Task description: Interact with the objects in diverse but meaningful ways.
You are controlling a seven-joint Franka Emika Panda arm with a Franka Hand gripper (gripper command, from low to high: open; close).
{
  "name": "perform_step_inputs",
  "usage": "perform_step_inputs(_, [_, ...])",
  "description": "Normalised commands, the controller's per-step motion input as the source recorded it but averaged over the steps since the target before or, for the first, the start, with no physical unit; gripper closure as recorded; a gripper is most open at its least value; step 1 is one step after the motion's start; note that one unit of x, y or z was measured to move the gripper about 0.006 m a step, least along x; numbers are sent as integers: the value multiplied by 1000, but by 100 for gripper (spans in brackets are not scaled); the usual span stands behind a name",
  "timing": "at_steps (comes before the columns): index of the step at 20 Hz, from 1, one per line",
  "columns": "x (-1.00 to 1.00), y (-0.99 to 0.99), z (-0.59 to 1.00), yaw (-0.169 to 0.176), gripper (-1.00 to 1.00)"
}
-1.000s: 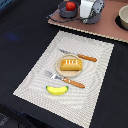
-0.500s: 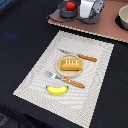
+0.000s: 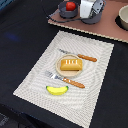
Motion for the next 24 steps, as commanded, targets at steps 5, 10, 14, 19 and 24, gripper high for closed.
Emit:
perform_step_inputs(5, [-266, -530, 979, -9, 100])
perform_step_inputs(10, [-374, -607, 1000, -14, 100])
perform_step_inputs(14, [-470, -619, 908, -10, 100])
perform_step_inputs(19, [-543, -632, 493, 0, 100])
perform_step_inputs(24, [-667, -602, -6, 0, 100])
